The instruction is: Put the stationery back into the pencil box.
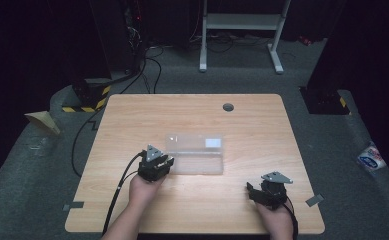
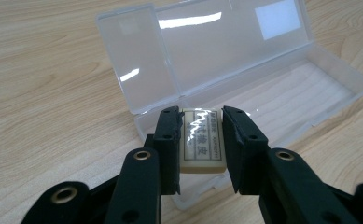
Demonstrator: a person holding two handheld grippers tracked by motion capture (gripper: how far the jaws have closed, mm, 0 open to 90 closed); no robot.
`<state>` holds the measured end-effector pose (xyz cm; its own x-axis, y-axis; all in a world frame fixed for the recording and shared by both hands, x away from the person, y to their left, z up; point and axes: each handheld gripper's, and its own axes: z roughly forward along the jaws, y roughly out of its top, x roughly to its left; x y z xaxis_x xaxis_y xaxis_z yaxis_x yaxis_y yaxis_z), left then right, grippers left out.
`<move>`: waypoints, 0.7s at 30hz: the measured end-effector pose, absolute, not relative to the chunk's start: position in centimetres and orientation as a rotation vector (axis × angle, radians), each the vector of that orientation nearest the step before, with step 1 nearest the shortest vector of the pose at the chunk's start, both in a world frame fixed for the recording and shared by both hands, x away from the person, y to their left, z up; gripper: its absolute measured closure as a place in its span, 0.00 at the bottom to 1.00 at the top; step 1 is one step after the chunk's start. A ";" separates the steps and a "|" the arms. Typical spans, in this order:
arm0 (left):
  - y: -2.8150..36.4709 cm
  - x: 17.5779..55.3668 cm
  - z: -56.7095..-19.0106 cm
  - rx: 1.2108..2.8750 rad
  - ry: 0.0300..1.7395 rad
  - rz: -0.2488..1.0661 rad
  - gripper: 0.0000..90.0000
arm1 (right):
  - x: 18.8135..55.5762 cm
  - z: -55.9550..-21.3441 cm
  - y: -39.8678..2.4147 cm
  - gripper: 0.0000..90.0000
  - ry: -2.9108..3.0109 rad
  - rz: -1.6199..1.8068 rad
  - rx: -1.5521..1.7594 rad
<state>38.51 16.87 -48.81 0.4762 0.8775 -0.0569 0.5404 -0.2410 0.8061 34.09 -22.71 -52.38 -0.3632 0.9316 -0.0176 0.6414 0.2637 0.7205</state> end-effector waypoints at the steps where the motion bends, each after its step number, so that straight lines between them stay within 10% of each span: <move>1: 16.9 38.6 -48.8 1.921 1.181 0.534 0.75 | 34.1 -52.4 -22.7 0.28 2.099 0.878 1.422; 21: 16.0 40.8 -49.7 1.970 1.239 0.512 0.75 | 34.1 -52.4 -22.7 0.28 2.101 0.880 1.416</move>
<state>40.76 16.02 -49.71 0.4536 0.8897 -0.0510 0.5941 -0.2593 0.7614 34.10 -22.72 -52.39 -0.3679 0.9297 -0.0192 0.6385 0.2676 0.7216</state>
